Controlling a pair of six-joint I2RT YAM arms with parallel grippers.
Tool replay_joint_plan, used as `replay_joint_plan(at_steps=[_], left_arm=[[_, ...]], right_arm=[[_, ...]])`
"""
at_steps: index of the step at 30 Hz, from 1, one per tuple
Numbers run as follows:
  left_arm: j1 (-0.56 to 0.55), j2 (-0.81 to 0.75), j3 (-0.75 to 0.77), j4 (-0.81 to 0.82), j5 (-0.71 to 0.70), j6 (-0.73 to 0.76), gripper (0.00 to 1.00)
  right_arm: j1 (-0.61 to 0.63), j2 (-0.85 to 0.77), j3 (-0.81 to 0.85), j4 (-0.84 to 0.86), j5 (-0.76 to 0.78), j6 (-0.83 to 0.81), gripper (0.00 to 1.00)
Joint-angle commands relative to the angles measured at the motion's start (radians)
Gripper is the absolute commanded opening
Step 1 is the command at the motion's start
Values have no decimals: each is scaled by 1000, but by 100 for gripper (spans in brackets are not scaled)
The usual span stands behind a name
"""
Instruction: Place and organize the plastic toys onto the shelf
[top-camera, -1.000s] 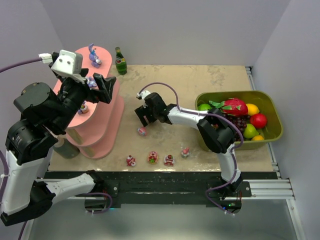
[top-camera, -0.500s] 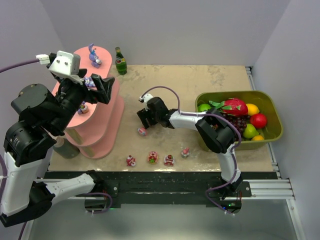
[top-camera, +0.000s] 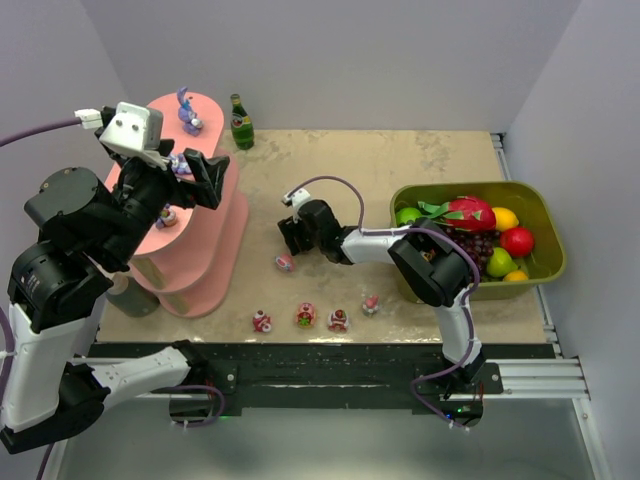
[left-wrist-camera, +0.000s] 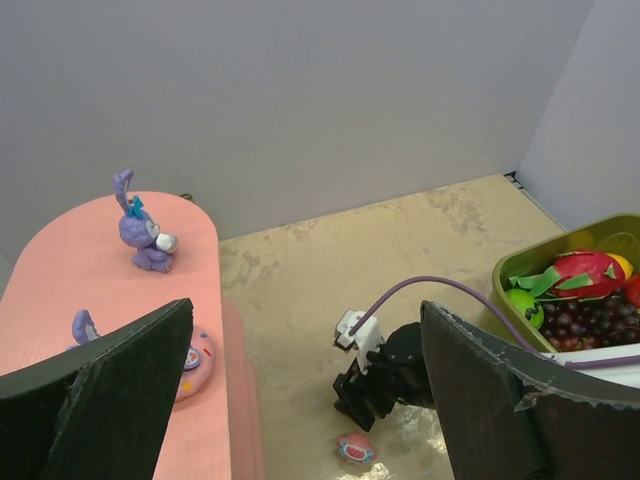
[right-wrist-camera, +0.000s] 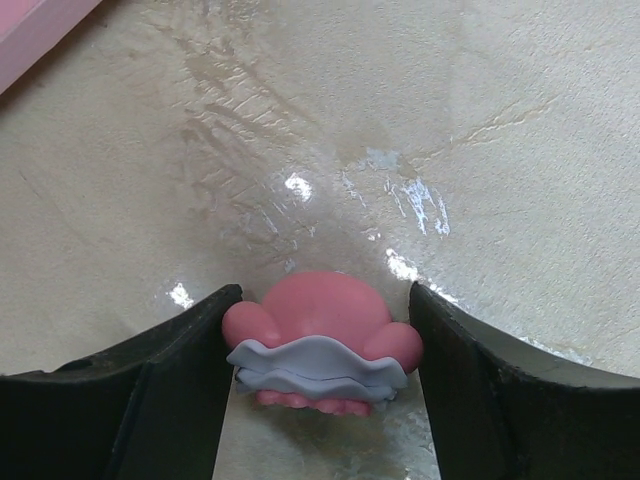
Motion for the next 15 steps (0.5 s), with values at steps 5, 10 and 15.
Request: replay_joint_plan(at_steps=[5,10,15], left_arm=[[4,2,23,3,-14,10,100],[4,-2,23,-2,-21,8,99],[4,-7,20,3,-24,8,100]], right_arm=[[-1,-5,-48,80,14,33,55],[-1,-51,-36,66,33,43,33],[-1,-99,19,5,18,48,16]])
